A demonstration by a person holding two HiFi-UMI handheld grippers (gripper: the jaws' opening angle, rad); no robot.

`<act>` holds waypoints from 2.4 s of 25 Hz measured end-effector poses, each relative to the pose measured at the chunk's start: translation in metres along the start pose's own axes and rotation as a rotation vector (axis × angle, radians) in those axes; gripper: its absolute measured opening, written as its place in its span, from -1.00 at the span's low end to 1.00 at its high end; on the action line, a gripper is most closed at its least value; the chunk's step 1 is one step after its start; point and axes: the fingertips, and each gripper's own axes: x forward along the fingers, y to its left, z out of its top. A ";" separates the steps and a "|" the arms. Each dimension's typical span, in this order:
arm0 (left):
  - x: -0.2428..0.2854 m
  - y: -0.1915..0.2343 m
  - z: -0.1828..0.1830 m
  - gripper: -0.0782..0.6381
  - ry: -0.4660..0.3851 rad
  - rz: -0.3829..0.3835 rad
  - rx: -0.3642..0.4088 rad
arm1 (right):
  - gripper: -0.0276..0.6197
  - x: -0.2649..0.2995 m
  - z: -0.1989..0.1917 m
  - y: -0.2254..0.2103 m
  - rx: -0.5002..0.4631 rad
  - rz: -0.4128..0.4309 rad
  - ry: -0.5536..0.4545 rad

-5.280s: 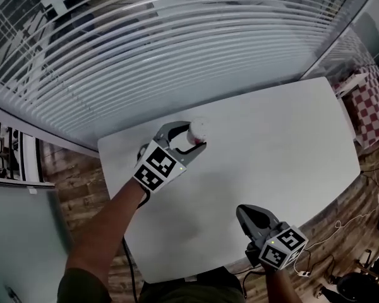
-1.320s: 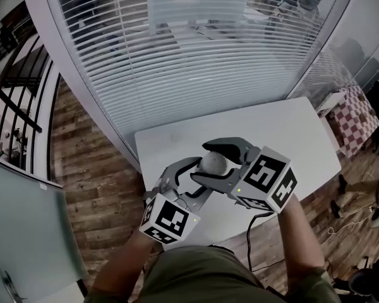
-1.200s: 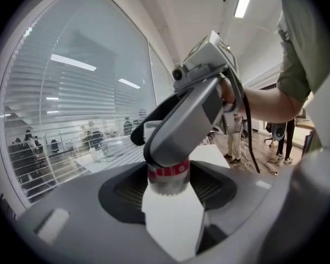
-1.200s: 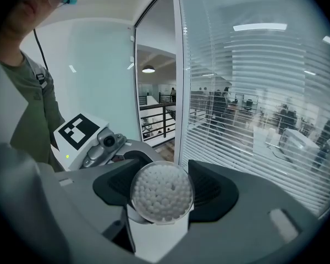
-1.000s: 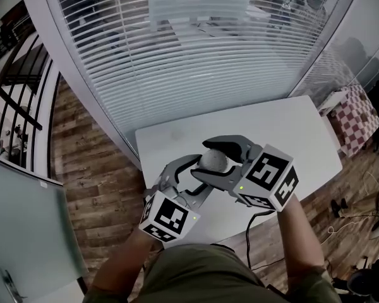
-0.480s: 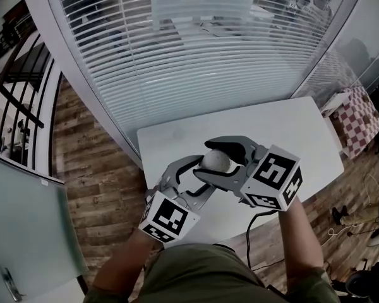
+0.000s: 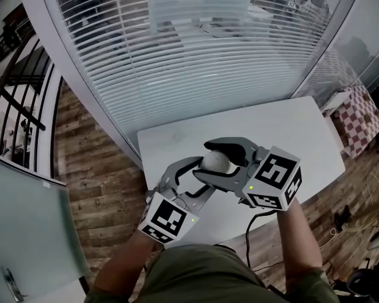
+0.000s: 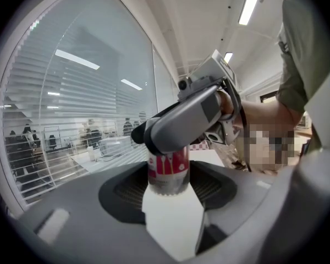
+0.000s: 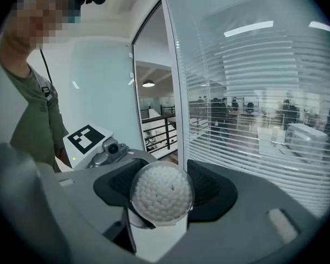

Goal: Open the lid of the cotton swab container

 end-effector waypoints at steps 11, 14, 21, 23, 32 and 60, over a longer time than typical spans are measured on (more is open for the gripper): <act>0.000 0.003 -0.002 -0.10 0.002 0.000 -0.006 | -0.07 0.002 0.001 -0.002 0.017 0.021 -0.010; 0.001 0.002 -0.001 -0.10 -0.002 -0.002 -0.009 | -0.07 0.000 0.003 -0.003 0.034 0.029 -0.028; 0.003 0.005 0.005 -0.11 -0.033 -0.002 -0.015 | -0.07 -0.006 0.015 -0.006 0.056 0.032 -0.095; 0.003 0.004 0.008 -0.11 -0.044 -0.004 -0.019 | -0.07 -0.009 0.018 -0.007 0.068 0.034 -0.127; 0.003 0.006 0.014 -0.11 -0.099 -0.004 -0.074 | -0.06 -0.029 0.038 -0.014 0.097 0.012 -0.315; 0.000 0.024 0.023 -0.12 -0.168 0.028 -0.102 | -0.06 -0.060 0.042 -0.029 0.119 -0.069 -0.443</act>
